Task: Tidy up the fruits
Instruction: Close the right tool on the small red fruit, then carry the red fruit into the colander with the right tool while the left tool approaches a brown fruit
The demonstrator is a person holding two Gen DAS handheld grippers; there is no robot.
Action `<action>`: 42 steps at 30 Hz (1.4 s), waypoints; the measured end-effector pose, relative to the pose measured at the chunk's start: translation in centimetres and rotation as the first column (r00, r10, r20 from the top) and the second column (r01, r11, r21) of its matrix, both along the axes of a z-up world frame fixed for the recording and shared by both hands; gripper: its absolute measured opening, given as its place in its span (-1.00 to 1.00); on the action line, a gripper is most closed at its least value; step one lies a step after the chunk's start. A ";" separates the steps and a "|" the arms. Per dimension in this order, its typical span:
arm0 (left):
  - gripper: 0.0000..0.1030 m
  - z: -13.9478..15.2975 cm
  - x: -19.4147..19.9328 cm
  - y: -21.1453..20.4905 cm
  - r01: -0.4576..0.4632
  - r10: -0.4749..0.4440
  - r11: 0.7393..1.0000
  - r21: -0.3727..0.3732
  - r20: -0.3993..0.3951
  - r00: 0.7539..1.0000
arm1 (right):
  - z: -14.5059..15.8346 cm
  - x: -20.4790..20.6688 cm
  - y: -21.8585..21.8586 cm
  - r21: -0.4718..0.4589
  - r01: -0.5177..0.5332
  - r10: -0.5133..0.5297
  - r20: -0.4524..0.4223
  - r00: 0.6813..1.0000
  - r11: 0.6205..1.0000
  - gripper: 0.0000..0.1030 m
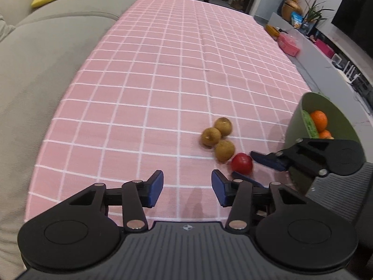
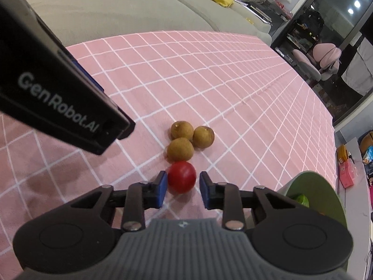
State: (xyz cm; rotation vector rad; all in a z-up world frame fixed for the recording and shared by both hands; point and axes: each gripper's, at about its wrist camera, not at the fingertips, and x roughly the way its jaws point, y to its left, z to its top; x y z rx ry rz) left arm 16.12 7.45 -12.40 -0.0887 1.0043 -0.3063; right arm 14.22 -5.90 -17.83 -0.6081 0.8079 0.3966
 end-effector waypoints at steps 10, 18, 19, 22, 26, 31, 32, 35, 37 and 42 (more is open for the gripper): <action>-0.01 1.2 0.7 -0.1 -0.004 0.006 0.996 -0.092 0.021 1.000 | 2.3 -0.9 -1.3 0.068 -0.004 0.002 0.024 1.000 0.998 -0.58; -0.08 1.0 1.8 -1.6 -0.016 0.014 0.990 -0.143 -0.013 1.000 | 7.2 -3.1 -4.4 0.149 0.029 -0.043 0.091 0.995 0.988 -0.58; -0.08 0.7 1.9 -2.0 -0.017 0.014 0.989 -0.146 -0.022 1.000 | 7.9 -3.4 -5.1 0.166 0.045 -0.062 0.097 0.993 0.985 -0.58; -0.09 0.0 2.1 -3.1 -0.020 0.016 0.991 -0.135 -0.032 0.999 | 9.3 -3.6 -7.4 0.213 0.109 -0.133 0.101 0.986 0.971 -0.58; -0.09 -0.7 2.2 -4.4 -0.016 0.014 0.994 -0.104 -0.023 1.000 | 9.6 -1.9 -11.1 0.296 0.247 -0.265 0.024 0.964 0.923 -0.57; -0.09 -1.0 2.3 -5.5 -0.018 0.018 0.996 -0.086 -0.005 1.000 | 7.8 0.9 -13.6 0.392 0.373 -0.354 -0.121 0.927 0.841 -0.57; -0.09 -1.0 2.4 -5.6 -0.021 0.020 0.996 -0.088 -0.002 1.000 | 7.4 1.3 -13.7 0.397 0.384 -0.361 -0.135 0.923 0.833 -0.57; -0.09 -1.2 2.6 -5.8 -0.029 0.030 0.997 -0.078 0.013 0.999 | 6.1 2.1 -13.7 0.385 0.402 -0.371 -0.155 0.916 0.831 -0.57; -0.09 -1.3 2.7 -6.0 -0.030 0.031 0.998 -0.055 0.011 0.999 | 5.5 2.5 -13.5 0.384 0.408 -0.371 -0.168 0.913 0.829 -0.57; -0.14 -1.9 2.8 -6.4 -0.024 0.024 1.000 0.003 0.002 1.000 | 4.7 3.3 -13.9 0.381 0.415 -0.369 -0.191 0.909 0.826 -0.57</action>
